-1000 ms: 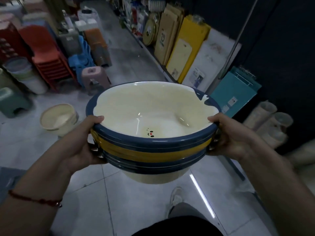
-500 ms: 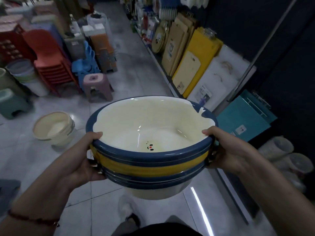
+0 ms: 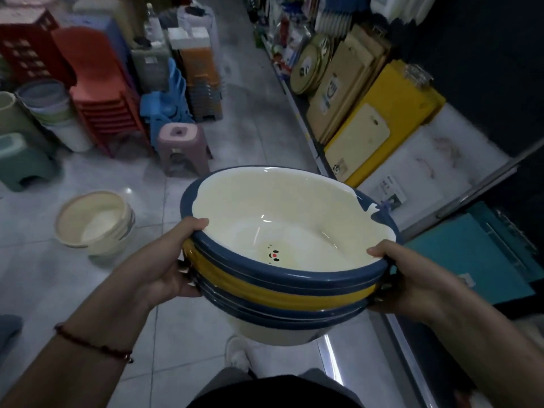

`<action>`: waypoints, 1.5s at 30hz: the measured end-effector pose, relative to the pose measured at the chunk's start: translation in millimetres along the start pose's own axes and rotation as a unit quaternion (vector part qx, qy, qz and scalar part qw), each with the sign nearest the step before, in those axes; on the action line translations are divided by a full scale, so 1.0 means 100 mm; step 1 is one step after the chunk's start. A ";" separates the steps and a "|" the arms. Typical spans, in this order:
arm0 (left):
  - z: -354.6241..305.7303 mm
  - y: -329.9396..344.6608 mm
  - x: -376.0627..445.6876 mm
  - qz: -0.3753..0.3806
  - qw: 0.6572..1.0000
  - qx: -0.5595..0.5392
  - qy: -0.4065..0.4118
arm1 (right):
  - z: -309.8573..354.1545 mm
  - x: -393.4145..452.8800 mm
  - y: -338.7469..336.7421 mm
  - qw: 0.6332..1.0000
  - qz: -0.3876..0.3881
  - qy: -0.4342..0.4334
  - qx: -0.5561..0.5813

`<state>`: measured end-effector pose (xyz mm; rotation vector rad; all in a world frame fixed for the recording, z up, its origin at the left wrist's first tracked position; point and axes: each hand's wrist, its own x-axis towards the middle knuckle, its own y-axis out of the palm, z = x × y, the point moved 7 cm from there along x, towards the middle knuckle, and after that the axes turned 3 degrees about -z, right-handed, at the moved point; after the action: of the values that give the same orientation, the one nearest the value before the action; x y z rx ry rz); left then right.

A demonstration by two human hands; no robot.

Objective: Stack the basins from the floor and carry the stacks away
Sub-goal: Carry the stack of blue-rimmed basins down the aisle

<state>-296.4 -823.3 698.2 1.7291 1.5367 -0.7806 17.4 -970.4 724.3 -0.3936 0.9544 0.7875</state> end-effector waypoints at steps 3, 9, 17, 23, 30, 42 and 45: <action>-0.44 0.05 0.28 0.023 1.000 0.005 -0.006 | 0.32 0.22 0.24 1.000 -0.007 0.005 0.030; -1.06 0.22 0.65 0.042 0.999 0.024 -0.014 | 1.00 0.51 0.57 1.000 -0.010 -0.011 0.024; -1.75 0.70 1.33 0.014 0.999 0.015 -0.029 | 1.93 1.24 0.82 0.999 0.025 -0.007 0.039; -2.37 1.40 1.90 -0.034 0.998 0.044 -0.023 | 2.80 2.03 0.78 0.997 0.064 0.008 0.041; -2.98 2.02 2.35 -0.060 0.998 0.011 -0.014 | 3.92 2.57 0.80 0.996 0.083 0.007 0.010; -3.94 2.30 2.92 -0.079 0.996 -0.039 0.013 | 5.12 3.07 1.47 0.994 0.100 -0.017 -0.031; -4.14 2.24 3.18 -0.075 0.995 -0.062 0.010 | 5.32 3.17 1.72 0.996 0.086 -0.017 -0.034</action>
<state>-38.3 -317.3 706.6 1.5505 1.7081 -0.7279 300.6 -393.8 749.1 -0.3593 0.9408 0.9819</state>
